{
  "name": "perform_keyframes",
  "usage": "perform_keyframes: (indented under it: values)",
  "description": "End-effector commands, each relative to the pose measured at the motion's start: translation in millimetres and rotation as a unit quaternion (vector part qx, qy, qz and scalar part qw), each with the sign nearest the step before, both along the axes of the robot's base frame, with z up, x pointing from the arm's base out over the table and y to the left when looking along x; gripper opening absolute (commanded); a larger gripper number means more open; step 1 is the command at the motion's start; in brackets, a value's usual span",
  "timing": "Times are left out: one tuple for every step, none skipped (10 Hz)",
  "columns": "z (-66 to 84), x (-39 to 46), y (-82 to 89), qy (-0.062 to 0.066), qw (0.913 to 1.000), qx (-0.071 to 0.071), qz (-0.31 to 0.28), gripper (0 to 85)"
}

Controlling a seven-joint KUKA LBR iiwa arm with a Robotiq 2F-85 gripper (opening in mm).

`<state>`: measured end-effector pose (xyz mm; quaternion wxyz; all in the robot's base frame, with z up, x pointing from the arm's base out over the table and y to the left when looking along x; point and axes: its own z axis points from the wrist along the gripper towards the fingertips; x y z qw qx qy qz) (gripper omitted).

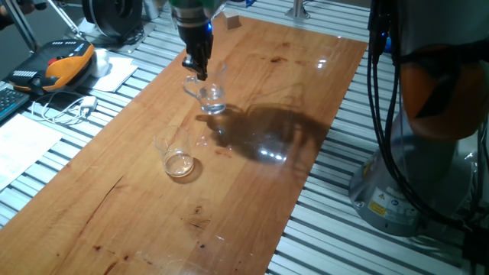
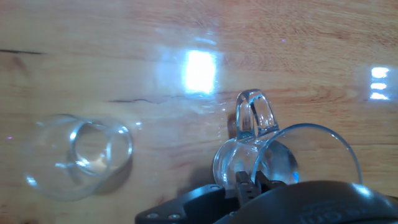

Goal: Pour the water from one cup into another empty cup

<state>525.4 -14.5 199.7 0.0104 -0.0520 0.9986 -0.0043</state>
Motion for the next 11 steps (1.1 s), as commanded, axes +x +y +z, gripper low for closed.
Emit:
perform_keyframes:
  values:
    - [7.1, 0.7, 3.1, 0.004, 1.0, 0.003, -0.003, 0.0]
    - [14.2, 1.0, 6.6, 0.008, 0.9999, 0.009, -0.007, 0.0]
    - [19.3, 0.3, 11.5, 0.01, 0.9998, 0.011, -0.013, 0.0]
    - [23.6, -1.2, 18.8, 0.011, 0.9995, 0.016, -0.023, 0.0]
    - [28.2, -2.8, 26.1, 0.013, 0.9992, 0.019, -0.032, 0.0]
    - [32.5, -4.8, 32.6, 0.015, 0.9991, 0.017, -0.036, 0.0]
    - [35.2, -7.2, 36.0, 0.017, 0.9989, 0.017, -0.039, 0.0]
    - [36.3, -8.7, 36.4, 0.019, 0.9981, 0.036, -0.045, 0.0]
    - [36.3, -8.7, 36.4, 0.022, 0.9981, 0.036, -0.045, 0.0]
    - [36.3, -8.7, 36.4, 0.021, 0.9983, 0.033, -0.043, 0.0]
    - [36.3, -8.7, 36.4, 0.02, 0.9987, 0.028, -0.038, 0.0]
